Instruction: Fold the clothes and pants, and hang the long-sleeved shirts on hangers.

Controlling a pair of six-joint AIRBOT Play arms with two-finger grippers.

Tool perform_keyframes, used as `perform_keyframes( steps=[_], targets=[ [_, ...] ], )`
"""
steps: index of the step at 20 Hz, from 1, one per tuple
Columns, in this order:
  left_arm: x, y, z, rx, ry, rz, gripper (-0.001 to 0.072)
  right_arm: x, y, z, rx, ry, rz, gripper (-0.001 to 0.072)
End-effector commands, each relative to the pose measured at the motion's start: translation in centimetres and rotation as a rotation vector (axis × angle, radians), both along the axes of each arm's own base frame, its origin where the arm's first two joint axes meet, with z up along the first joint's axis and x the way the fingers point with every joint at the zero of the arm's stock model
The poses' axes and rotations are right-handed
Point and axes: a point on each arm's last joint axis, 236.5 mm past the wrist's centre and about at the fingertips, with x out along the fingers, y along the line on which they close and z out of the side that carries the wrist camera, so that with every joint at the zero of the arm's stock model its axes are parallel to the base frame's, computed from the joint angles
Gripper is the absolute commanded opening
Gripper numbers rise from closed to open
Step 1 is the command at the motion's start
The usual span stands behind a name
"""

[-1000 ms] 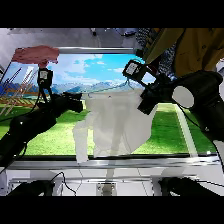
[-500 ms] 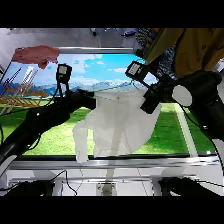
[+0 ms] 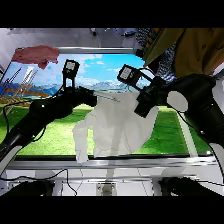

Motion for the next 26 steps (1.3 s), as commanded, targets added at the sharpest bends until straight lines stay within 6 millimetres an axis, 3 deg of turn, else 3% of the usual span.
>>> perform_keyframes(
  steps=[1,5,8,11,13,15,20,23,25,26],
  targets=[
    [0.8,2.0,-0.5,0.078,-0.013,0.038,0.0025,0.2,-1.3,0.0,-0.070,-0.016,-0.017,0.0028],
    [2.0,7.3,1.0,0.090,-0.016,0.161,0.0025,0.6,-5.7,0.3,-0.238,-0.039,-0.101,0.0028],
    [1.7,9.4,2.7,0.084,-0.030,0.199,0.0026,0.9,-5.7,0.4,-0.239,-0.051,-0.101,0.0028],
    [0.9,9.6,4.6,0.054,-0.065,0.200,0.0026,0.9,-5.4,0.4,-0.230,-0.052,-0.096,0.0028],
    [-0.1,7.4,5.3,-0.018,-0.051,0.148,0.0026,0.8,-3.3,0.2,-0.156,-0.045,-0.046,0.0028],
    [-2.0,3.4,5.1,-0.059,-0.027,0.034,0.0026,0.4,-0.6,0.2,-0.055,-0.034,0.013,0.0028],
    [-5.7,-3.8,1.2,-0.024,0.057,-0.142,0.0026,0.6,3.0,1.3,0.093,-0.061,0.066,0.0028],
    [-6.2,-5.2,-0.9,0.005,0.094,-0.173,0.0034,0.3,3.8,1.4,0.129,-0.052,0.079,0.0028],
    [-6.0,-5.2,-1.0,0.003,0.092,-0.169,0.0201,0.4,3.9,1.5,0.133,-0.058,0.080,0.0028],
    [-5.9,-5.3,-0.7,-0.005,0.081,-0.167,0.0215,0.5,4.0,1.6,0.138,-0.063,0.084,0.0028]
  ],
)
